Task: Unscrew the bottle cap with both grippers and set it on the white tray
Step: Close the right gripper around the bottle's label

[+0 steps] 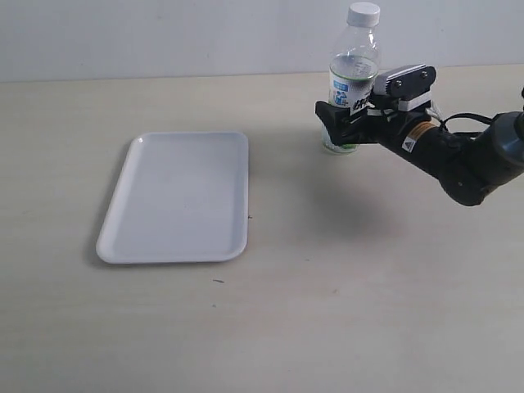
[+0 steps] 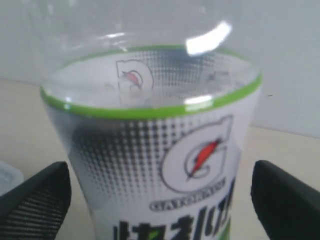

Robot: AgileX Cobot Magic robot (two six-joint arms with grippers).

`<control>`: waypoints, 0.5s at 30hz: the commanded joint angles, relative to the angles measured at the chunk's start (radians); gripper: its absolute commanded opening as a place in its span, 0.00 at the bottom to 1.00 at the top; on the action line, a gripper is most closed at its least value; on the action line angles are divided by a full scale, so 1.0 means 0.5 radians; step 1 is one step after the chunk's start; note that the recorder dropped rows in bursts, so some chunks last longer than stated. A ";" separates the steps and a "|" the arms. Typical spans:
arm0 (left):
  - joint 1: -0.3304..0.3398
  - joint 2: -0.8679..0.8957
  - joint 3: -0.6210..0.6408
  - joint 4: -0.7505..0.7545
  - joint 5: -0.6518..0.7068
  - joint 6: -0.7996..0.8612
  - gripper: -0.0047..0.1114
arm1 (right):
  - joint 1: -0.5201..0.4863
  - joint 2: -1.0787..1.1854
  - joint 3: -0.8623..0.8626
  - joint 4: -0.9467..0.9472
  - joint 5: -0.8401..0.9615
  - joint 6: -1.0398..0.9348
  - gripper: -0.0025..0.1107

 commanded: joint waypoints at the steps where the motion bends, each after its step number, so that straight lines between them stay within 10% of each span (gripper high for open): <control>1: -0.010 -0.013 0.006 -0.015 -0.010 -0.015 0.04 | 0.005 -0.001 -0.054 -0.059 0.034 0.098 0.83; 15: -0.010 -0.013 0.006 -0.007 -0.117 -0.009 0.04 | 0.005 0.012 -0.072 -0.067 0.061 0.093 0.70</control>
